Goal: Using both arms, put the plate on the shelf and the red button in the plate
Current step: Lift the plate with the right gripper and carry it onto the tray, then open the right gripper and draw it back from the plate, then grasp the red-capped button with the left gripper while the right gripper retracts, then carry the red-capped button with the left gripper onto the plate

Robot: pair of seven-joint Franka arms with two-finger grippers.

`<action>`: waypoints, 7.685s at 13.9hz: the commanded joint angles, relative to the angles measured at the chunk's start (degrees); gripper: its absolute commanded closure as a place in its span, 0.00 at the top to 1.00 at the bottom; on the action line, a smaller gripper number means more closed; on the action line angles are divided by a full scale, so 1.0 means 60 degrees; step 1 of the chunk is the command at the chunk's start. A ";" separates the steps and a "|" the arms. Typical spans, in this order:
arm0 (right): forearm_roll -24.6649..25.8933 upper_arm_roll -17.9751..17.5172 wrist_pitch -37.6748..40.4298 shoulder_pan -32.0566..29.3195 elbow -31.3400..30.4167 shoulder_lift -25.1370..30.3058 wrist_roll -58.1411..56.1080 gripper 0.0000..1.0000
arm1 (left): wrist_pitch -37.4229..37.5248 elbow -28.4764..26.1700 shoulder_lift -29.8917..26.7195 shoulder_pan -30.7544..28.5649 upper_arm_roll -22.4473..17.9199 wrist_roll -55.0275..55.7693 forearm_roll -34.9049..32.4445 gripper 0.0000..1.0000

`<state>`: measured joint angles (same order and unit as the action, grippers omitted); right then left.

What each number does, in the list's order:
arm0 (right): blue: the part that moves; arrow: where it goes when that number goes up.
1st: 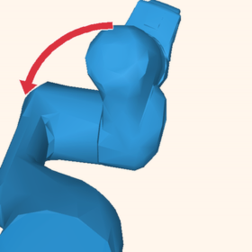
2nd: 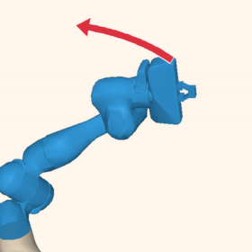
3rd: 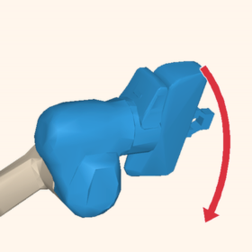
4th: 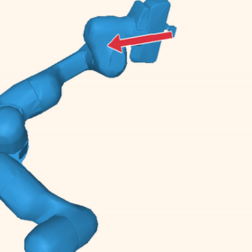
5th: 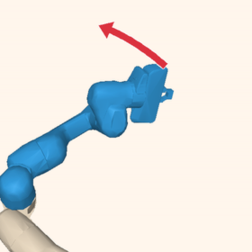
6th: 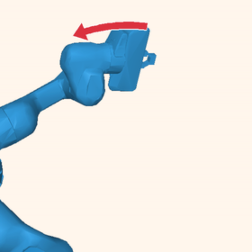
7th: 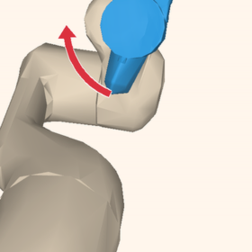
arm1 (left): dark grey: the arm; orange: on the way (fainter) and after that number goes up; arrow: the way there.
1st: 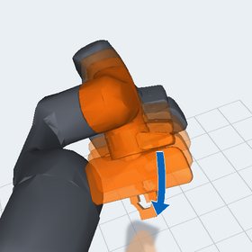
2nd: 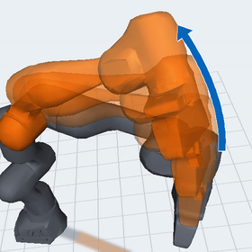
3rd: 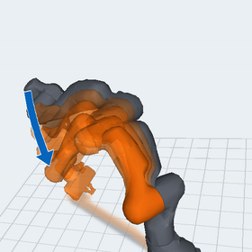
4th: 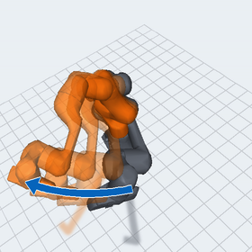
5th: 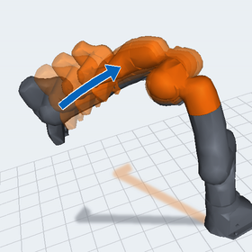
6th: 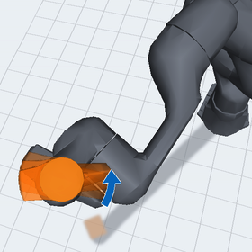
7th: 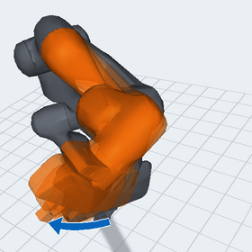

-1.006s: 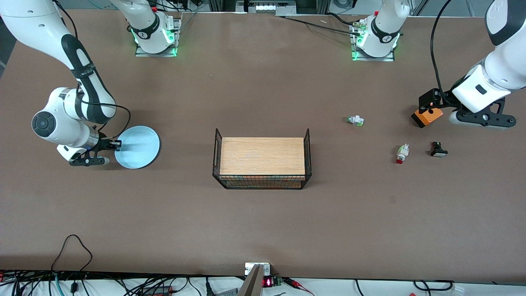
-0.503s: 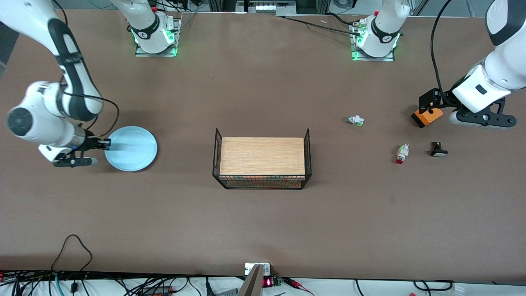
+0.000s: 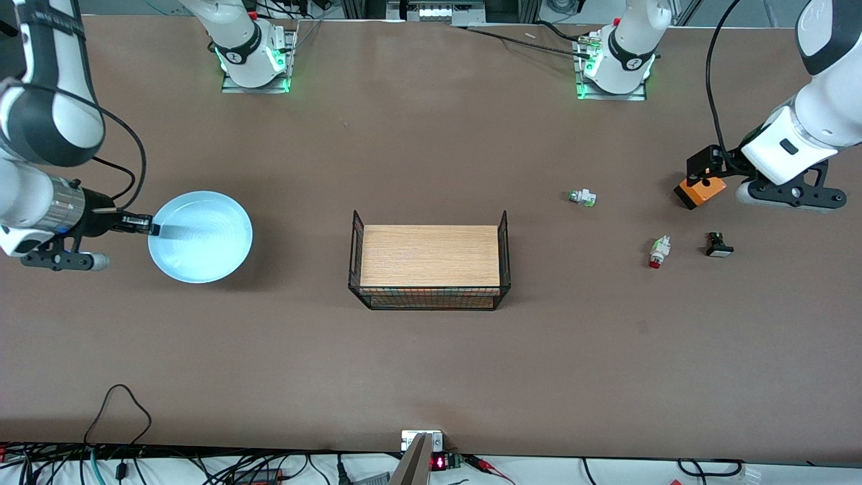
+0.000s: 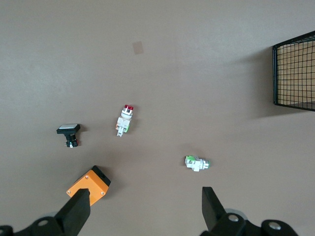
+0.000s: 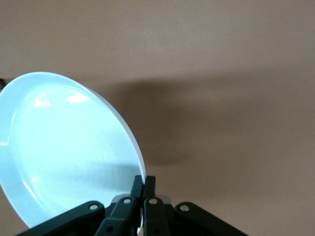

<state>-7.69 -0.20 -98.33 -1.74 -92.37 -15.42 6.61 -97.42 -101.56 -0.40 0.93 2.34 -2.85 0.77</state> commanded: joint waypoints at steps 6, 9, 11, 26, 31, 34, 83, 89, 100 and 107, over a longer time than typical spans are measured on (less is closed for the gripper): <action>-0.1048 0.0018 0.1667 0.2513 0.1933 -0.0198 0.6375 0.00 | 0.0108 0.0242 0.0097 -0.0052 0.0021 -0.0229 -0.0143 1.00; -0.1237 0.0018 0.1506 0.3495 0.2035 -0.0329 0.8721 0.00 | 0.0108 0.0242 0.0097 -0.0052 0.0021 -0.0229 -0.0143 1.00; -0.1603 0.0018 0.1083 0.3980 0.2051 -0.0446 0.9864 0.00 | 0.0108 0.0242 0.0097 -0.0052 0.0021 -0.0229 -0.0143 1.00; -0.1722 0.0018 -0.1936 0.5931 0.1627 -0.1603 1.2933 0.00 | 0.0108 0.0242 0.0097 -0.0052 0.0006 -0.0229 -0.0143 1.00; -0.1663 0.0018 -0.3020 0.6018 0.1318 -0.2028 1.3005 0.00 | 0.0108 0.0242 0.0097 -0.0052 0.0006 -0.0229 -0.0143 1.00; -0.1211 0.0033 -0.3138 0.6048 0.1202 -0.2160 1.2801 0.00 | 0.0108 0.0242 0.0097 -0.0052 0.0006 -0.0229 -0.0143 1.00; 0.1530 0.0223 0.0318 0.0130 -0.0527 0.2249 -0.1365 1.00 | 0.0658 0.2094 0.3742 -0.1050 0.2260 -0.2523 0.0541 0.06; 0.1530 0.0209 0.0333 0.0173 -0.0396 0.2292 -0.1453 1.00 | 0.0959 0.4165 0.3890 0.1219 0.2335 0.0748 0.3149 0.06; 0.1560 0.0209 0.0348 0.0174 -0.0396 0.2278 -0.1526 1.00 | -0.2938 0.6189 0.7288 0.3903 0.1808 0.3551 0.2481 0.06; 0.1560 0.0194 0.0348 0.0159 -0.0396 0.2263 -0.1526 1.00 | -0.2778 0.6057 0.7085 0.3903 0.1793 0.3945 0.2435 1.00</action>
<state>1.63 1.02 -97.33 -0.77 -96.02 -1.30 -1.55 -115.82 -66.42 43.12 23.57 14.10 18.75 16.52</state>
